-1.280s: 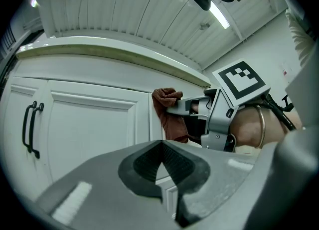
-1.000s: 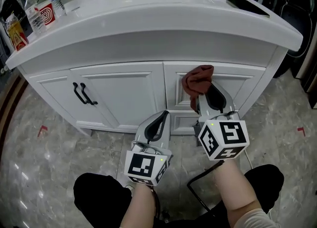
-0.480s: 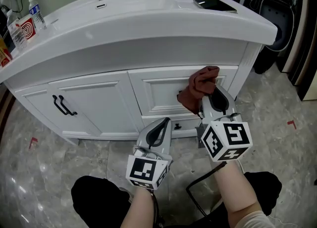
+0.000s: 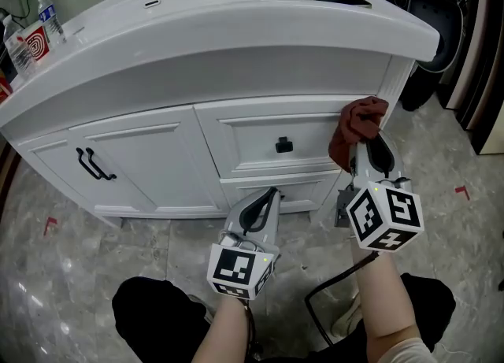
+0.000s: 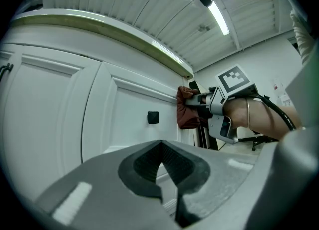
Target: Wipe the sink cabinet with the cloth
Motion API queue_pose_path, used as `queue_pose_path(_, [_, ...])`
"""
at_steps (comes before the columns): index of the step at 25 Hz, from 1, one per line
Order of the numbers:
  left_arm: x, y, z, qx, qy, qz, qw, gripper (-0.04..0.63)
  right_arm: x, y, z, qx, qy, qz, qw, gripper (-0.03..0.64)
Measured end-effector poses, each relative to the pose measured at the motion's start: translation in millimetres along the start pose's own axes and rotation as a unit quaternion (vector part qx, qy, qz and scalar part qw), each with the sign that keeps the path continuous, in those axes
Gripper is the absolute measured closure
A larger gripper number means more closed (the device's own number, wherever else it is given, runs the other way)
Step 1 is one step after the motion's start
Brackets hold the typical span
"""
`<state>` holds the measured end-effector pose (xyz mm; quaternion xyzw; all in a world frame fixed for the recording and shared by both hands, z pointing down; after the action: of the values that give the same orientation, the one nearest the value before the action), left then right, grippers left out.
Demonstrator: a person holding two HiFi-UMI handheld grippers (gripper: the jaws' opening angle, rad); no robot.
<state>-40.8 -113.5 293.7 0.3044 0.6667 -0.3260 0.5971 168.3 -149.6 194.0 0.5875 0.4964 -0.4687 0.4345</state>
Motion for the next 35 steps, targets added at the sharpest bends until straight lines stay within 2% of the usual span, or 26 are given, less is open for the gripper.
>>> queue_pose_path(3, [1.0, -5.2, -9.1, 0.008, 0.004, -0.003, 1.0000, 0.594, 0.6, 5.0, -4.2, -0.021, -0.002, 0.023, 1.000, 0.528])
queue_pose_path(5, [1.1, -10.0, -15.6, 0.014, 0.006, -0.006, 0.9999, 0.594, 1.1, -6.8, -5.7, -0.005, 0.005, 0.043, 0.999, 0.529])
queue_pose_path(12, [6.1, -34.6, -40.4, 0.047, 0.009, -0.015, 0.9987, 0.594, -17.8, -116.5, 1.8, 0.135, -0.011, 0.055, 0.989, 0.531])
queue_pose_path(19, [-1.3, -68.6, -62.8, 0.080, -0.006, -0.013, 0.9967, 0.594, -57.9, -189.2, 23.5, 0.218, -0.055, 0.091, 0.970, 0.531])
queue_pose_path(24, [-4.1, -85.6, -67.4, 0.094, -0.006, -0.016, 0.9954, 0.594, -71.5, -201.9, 33.1, 0.218, -0.060, 0.094, 0.969, 0.531])
queue_pose_path(28, [-5.6, -83.7, -62.4, 0.086, -0.003, -0.021, 0.9961, 0.594, -71.7, -194.5, 32.4, 0.217, -0.066, 0.104, 0.968, 0.531])
queue_pose_path(35, [-10.2, -65.8, -50.0, 0.063, -0.009, -0.022, 0.9977, 0.594, -77.7, -153.8, 27.8, 0.151, -0.089, 0.093, 0.980, 0.532])
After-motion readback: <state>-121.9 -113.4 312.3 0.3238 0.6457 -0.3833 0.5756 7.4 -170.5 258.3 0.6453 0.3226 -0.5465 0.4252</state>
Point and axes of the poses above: the fingertips, and each gripper's own axes: z forward along the fingers, y to its right, x out of its top, the point moved 8 cm from there along -z, backward along the fingers, and after that the axes turned 3 degrees about -z, right-handed, at the moved point
